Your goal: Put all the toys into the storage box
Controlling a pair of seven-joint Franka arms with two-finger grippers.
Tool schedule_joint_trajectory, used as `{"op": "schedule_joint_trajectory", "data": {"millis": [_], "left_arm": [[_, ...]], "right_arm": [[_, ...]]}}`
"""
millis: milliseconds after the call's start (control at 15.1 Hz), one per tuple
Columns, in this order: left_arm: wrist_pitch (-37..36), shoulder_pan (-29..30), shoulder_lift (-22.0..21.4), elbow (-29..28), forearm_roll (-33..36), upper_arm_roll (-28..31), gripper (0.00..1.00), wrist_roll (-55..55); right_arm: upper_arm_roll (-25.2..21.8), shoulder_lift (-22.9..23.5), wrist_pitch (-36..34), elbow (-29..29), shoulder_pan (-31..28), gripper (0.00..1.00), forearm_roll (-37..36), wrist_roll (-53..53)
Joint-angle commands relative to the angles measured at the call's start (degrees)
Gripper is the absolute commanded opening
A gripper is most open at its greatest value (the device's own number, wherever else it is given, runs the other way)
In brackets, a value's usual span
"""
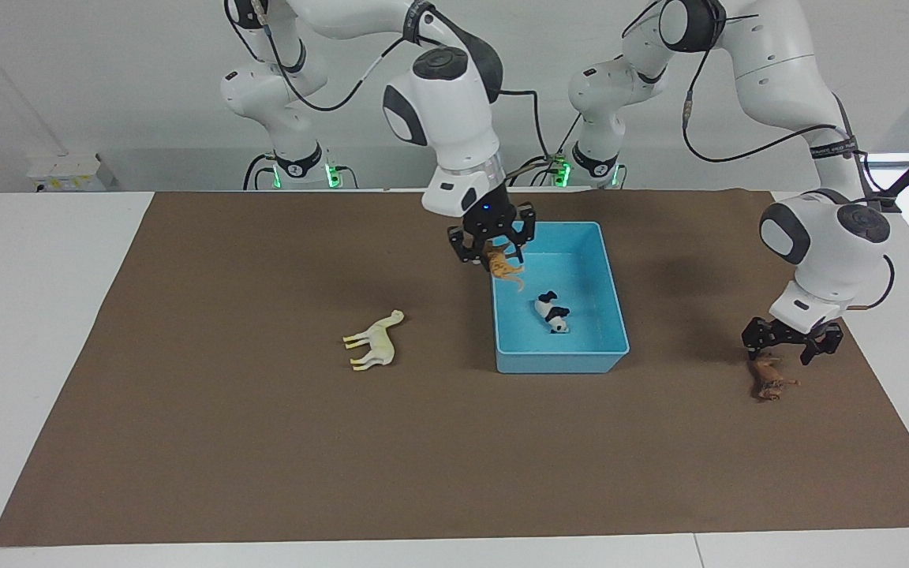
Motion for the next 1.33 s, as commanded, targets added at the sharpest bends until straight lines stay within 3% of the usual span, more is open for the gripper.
{"op": "schedule_joint_trajectory", "data": {"millis": [0,66,199,331,398,464,597,663,796,928,1061,1260], "left_arm": [[6.8,-0.1,-0.2,-4.7,1.0,0.5,1.0,-0.3],[8.0,0.1,0.2,-5.5,1.0,0.5,1.0,-0.4],[8.0,-0.4,0.3,-5.6,1.0,0.5,1.0,-1.0],[7.9,-0.4,0.3,-5.6,1.0,0.5,1.0,-1.6],[7.6,-0.5,0.3,-5.5,0.9,0.5,0.88,-1.9],[7.3,-0.6,0.3,-5.5,0.9,0.5,0.54,-3.5],[5.9,-1.1,0.3,-4.7,1.0,0.5,0.05,-5.2],[4.3,-1.1,0.3,-3.5,1.0,0.5,0.0,-5.3],[0.0,-1.3,0.2,-0.4,0.9,0.2,0.0,-6.3],[-10.1,-2.9,-1.6,4.4,-0.7,-0.8,0.0,-10.3],[-21.2,-7.1,-6.6,7.2,-4.8,-1.1,0.0,-17.1],[-34.1,-15.8,-15.2,6.6,-7.0,-1.1,0.0,-30.4]], "right_arm": [[-0.5,6.8,6.7,1.5,3.7,0.0,0.7,2.8],[-0.5,7.6,7.8,1.1,4.5,0.0,0.6,2.9],[-0.6,7.5,6.0,1.2,5.3,0.98,0.7,5.7],[-1.0,7.6,1.0,2.6,6.3,1.0,0.0,10.5],[-0.9,7.8,-1.5,4.7,5.9,1.0,-0.3,10.8],[-1.1,8.1,-4.6,7.1,5.5,1.0,-0.5,10.9],[-2.0,7.4,-9.4,9.3,3.8,1.0,-1.2,10.9],[-3.3,6.6,-11.6,9.4,2.8,1.0,-2.9,10.8],[-5.7,5.6,-13.9,8.9,0.6,1.0,-6.6,10.0],[-5.8,4.8,-14.4,6.0,-2.8,1.0,-7.0,5.0],[-5.9,3.0,-13.2,0.8,-6.9,1.0,-7.0,-0.3],[-5.8,-0.4,-4.7,-10.5,-11.4,1.0,-7.0,-5.4]]}}
